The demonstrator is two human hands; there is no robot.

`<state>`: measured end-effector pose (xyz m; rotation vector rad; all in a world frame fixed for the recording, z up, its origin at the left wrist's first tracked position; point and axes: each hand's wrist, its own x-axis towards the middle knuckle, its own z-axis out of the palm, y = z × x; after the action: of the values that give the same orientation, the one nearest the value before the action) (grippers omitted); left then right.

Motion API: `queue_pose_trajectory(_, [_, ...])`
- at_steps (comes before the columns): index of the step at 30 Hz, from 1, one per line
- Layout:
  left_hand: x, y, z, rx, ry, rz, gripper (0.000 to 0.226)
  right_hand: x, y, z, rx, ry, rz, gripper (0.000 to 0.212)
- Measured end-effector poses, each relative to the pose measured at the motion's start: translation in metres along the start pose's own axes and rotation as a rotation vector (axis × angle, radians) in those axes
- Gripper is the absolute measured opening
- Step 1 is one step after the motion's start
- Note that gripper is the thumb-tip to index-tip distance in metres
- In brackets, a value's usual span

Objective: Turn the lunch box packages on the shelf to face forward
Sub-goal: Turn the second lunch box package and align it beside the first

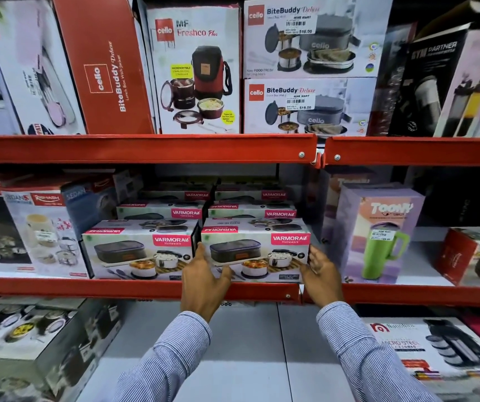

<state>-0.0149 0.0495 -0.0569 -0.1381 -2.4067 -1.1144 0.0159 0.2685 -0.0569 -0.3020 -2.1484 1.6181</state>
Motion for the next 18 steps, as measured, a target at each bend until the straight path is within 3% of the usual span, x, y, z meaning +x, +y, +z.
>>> queue_pose_trajectory(3, [-0.002,-0.003,-0.003,0.027,-0.011,-0.028,0.074,-0.002,0.000,0.001,0.001,-0.001,0.008,0.054])
queue_pose_trajectory(18, [-0.006,-0.008,-0.009,-0.002,0.006,0.048,0.055,-0.006,0.008,0.000,-0.078,0.064,0.029,0.057])
